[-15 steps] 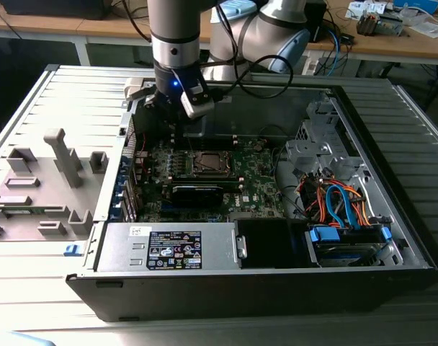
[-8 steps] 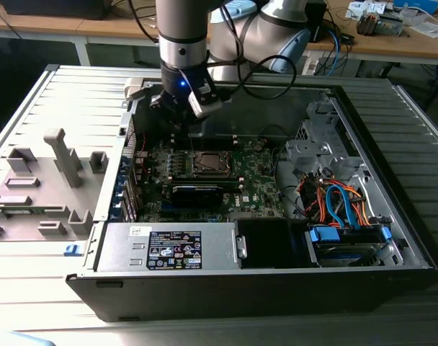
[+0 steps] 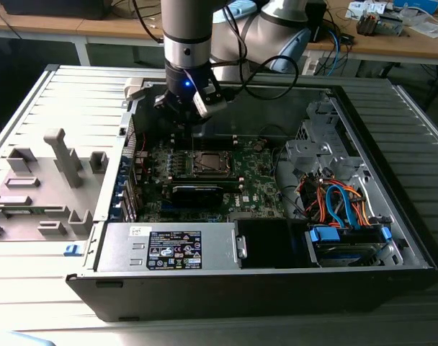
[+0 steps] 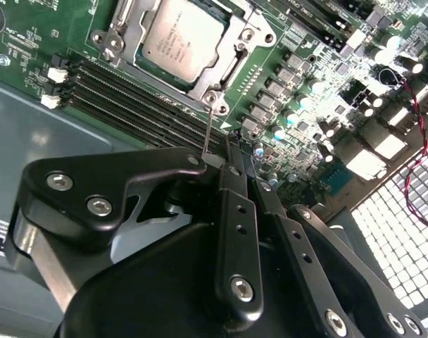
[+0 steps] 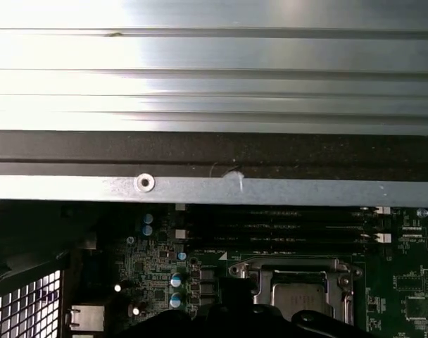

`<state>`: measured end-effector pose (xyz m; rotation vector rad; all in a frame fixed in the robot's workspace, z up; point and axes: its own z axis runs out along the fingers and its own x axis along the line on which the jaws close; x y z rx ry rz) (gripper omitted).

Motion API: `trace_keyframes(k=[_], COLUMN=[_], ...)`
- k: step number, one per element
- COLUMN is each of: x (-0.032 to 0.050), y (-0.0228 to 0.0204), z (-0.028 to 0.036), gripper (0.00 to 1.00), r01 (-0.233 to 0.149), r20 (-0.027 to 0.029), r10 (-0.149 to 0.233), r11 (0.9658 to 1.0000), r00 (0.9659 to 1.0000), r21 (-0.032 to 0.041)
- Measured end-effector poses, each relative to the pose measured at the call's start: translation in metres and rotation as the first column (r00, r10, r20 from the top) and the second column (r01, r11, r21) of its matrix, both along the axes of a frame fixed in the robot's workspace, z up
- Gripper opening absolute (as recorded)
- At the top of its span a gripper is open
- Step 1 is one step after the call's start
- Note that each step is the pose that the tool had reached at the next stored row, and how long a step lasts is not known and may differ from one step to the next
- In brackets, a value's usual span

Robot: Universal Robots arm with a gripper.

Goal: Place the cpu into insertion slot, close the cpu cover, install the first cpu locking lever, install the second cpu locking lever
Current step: 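Install the first cpu locking lever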

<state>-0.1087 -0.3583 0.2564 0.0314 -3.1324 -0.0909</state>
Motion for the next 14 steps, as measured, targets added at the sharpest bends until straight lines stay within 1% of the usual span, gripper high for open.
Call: trace_keyframes(k=[10, 14], x=[0.0087, 0.0106], y=[0.0, 0.0], z=[0.0, 0.0], gripper=[0.11, 0.11], r01=[-0.004, -0.004], r20=[-0.0004, -0.0006], r10=[0.004, 0.004], r11=[1.0, 1.0], r00=[1.0, 1.0], r21=[0.0, 0.0])
